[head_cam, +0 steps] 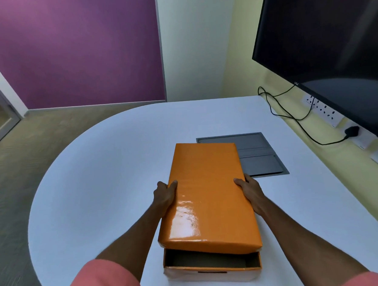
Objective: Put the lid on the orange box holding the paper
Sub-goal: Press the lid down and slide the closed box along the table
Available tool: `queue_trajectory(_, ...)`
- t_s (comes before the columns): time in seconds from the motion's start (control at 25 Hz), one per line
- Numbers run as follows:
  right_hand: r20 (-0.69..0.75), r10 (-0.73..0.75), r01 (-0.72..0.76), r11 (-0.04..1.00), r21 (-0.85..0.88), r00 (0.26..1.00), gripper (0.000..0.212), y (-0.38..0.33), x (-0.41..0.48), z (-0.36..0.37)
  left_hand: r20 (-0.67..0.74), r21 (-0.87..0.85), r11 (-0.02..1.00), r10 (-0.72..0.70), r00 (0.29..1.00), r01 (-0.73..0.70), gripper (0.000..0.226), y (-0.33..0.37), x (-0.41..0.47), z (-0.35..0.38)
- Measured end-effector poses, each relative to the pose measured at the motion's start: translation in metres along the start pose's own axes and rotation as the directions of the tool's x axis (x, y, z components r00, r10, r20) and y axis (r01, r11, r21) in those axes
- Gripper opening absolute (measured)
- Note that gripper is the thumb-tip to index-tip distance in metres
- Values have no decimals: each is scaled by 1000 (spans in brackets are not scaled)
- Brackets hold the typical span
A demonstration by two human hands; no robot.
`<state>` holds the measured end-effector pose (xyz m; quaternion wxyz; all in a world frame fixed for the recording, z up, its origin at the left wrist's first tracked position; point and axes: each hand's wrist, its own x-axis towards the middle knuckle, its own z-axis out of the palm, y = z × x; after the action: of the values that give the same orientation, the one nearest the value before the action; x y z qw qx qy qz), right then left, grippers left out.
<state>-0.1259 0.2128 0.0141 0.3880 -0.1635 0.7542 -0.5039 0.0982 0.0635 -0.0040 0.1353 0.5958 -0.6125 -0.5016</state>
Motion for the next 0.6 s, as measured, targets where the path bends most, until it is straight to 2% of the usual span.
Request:
queue_trajectory(0.28,-15,18,-19,996,-90,1000,50,12,-8,3,41,-6,999,-35,999,35,52,-7,-3,0)
queue_trajectory(0.4,-14,18,-21,982,-188,1000,62,18,-16,0,38,-8,999,-34,999,35,51,-9,-11,3)
queue_trajectory(0.52,-65,123,-136,948,-287,990,81,24,-25,-3,15,18,999,-30,999,30,56,-14,-21,2)
queue_trajectory(0.6,-72,176,-190,931,-312,982,85,30,-32,-3,13,50,999,-21,1000,20,61,-20,-29,3)
